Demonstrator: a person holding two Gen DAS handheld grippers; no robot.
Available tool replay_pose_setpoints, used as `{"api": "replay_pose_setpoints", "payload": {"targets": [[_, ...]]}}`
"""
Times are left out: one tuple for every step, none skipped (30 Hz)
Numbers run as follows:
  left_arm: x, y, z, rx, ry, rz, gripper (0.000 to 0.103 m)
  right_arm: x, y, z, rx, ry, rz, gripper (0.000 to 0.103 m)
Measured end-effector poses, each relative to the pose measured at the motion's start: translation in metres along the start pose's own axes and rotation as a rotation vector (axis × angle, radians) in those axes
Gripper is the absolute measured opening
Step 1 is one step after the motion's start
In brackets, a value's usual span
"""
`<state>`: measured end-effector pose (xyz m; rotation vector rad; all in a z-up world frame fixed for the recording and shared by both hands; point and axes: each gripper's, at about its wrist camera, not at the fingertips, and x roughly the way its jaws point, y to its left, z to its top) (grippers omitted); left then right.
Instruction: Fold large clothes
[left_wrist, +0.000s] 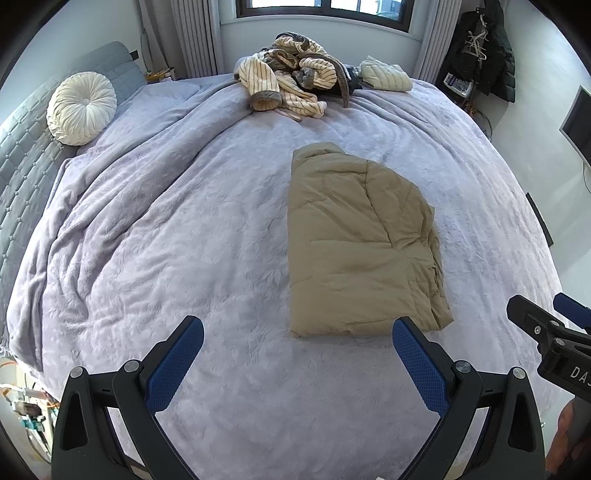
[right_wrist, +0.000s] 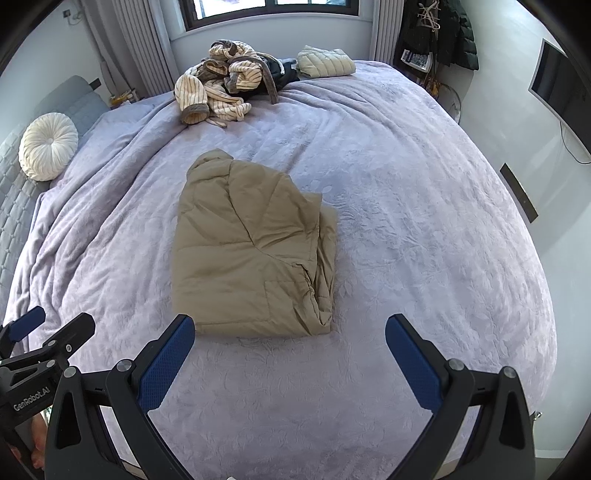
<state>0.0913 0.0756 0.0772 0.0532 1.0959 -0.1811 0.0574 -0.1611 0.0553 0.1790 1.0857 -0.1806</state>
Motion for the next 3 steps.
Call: {"api": "replay_pose_setpoints", "payload": {"targets": [[0.0003, -0.0016, 0.0005, -0.001, 0.001, 0.0, 0.102, 0.0001, -0.0001, 0.0, 0.0, 0.0, 0.0, 0.103], [0.0002, -0.0011, 0.0002, -0.001, 0.002, 0.0, 0.102, -0.0001, -0.0001, 0.0, 0.0, 0.001, 0.0, 0.103], [0.0, -0.0012, -0.0001, -0.002, 0.003, 0.001, 0.102, 0.0001, -0.0003, 0.0001, 0.0, 0.001, 0.001, 0.103]]}}
